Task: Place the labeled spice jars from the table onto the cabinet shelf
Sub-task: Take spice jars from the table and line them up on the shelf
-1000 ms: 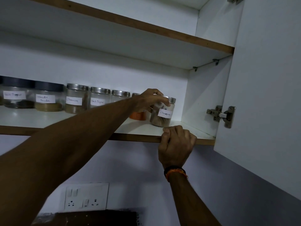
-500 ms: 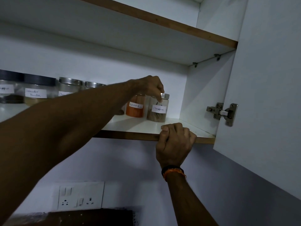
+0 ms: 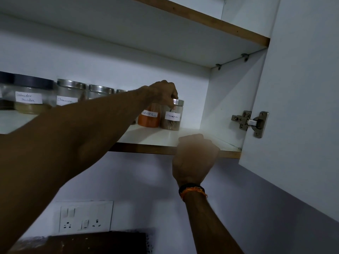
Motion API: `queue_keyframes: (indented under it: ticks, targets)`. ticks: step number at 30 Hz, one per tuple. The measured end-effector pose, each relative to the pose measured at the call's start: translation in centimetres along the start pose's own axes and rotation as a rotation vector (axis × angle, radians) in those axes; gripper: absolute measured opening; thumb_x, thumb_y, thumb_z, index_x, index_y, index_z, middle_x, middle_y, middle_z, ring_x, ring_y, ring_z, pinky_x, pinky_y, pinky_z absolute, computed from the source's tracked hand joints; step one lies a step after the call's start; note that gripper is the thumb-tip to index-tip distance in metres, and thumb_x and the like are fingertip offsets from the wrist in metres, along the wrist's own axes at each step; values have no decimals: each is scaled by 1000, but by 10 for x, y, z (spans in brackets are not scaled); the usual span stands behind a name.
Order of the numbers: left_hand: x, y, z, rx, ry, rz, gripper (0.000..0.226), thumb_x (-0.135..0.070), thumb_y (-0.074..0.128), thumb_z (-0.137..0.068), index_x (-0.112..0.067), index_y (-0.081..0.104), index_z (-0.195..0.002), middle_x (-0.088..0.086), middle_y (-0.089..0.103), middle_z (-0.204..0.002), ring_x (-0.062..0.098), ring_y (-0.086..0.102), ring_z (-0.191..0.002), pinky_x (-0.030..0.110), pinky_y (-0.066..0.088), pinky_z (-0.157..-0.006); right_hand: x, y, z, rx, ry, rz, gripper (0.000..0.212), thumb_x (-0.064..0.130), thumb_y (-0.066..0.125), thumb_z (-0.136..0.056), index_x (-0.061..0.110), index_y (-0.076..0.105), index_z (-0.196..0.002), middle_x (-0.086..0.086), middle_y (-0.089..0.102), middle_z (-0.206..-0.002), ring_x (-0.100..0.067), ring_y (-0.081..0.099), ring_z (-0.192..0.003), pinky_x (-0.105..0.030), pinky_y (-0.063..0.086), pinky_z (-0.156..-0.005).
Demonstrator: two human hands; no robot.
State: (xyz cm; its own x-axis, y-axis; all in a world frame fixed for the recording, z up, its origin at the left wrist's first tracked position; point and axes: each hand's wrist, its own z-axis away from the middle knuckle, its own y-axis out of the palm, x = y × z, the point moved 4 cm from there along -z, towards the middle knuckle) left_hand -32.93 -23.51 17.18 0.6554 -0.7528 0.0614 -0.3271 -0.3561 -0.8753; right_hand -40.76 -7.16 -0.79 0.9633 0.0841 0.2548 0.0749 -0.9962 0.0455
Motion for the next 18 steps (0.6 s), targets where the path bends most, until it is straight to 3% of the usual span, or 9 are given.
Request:
queue_keyframes:
  ticks: [12, 15, 18]
  targets:
    - [13, 10, -14, 13, -17, -41, 37, -33, 74, -87, -11, 72, -117, 7, 73, -110, 17, 63, -88, 23, 44, -64, -1, -1, 1, 9, 0, 7, 36, 29, 41, -94, 14, 69, -77, -2, 62, -79, -18, 52, -74, -35, 33, -84]
    - [13, 11, -13, -2, -34, -68, 46, -34, 70, -90, -13, 63, -131, 9, 66, -129, 24, 61, -108, 34, 49, -84, -1, 0, 0, 33, 9, 14, 37, 30, 41, -94, 14, 70, -77, -3, 63, -80, -19, 53, -75, -35, 33, -85]
    - [9, 5, -5, -77, -53, -88, 64, -37, 65, -94, -17, 42, -150, 6, 47, -154, 28, 43, -139, 45, 37, -111, -1, -2, -1, 54, 10, 16, 35, 29, 43, -94, 14, 69, -77, -2, 61, -80, -19, 51, -75, -35, 33, -83]
